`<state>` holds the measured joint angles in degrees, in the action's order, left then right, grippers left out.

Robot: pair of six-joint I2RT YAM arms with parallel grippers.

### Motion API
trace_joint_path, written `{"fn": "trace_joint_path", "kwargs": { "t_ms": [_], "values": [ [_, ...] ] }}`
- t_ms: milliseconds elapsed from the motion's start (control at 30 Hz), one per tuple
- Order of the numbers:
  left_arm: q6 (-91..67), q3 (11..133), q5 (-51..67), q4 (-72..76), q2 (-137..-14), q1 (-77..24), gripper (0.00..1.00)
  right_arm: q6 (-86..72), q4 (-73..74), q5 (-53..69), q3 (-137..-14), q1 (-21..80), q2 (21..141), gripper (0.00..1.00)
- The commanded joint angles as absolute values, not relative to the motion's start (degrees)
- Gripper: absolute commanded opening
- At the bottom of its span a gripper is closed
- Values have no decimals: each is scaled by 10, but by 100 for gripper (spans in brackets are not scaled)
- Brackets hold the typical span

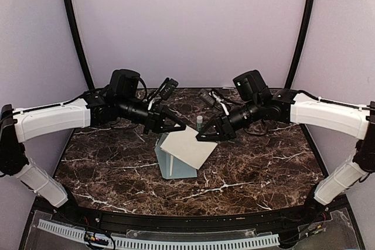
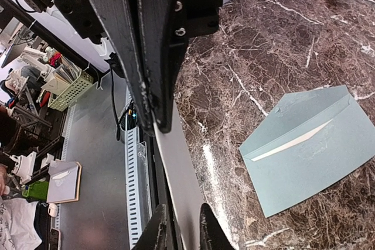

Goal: Place the letter into the envelope and seal it
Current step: Fold the letter.

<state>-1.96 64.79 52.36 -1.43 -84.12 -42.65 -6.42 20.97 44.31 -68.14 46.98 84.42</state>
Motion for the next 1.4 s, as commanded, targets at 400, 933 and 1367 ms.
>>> {"fn": "trace_joint_path", "kwargs": {
  "t_ms": [400, 933, 1367],
  "values": [
    [-32, 666, 513, -6, -836, -432, 37, -97, 109, 425, -684, 479, 836, 0],
    [-258, 552, 385, 393, -761, -430, 91, -262, -355, 287, -510, 454, 696, 0],
    [-326, 566, 450, 481, -812, -454, 65, -288, -411, 305, -499, 457, 706, 0]
  ]
}}
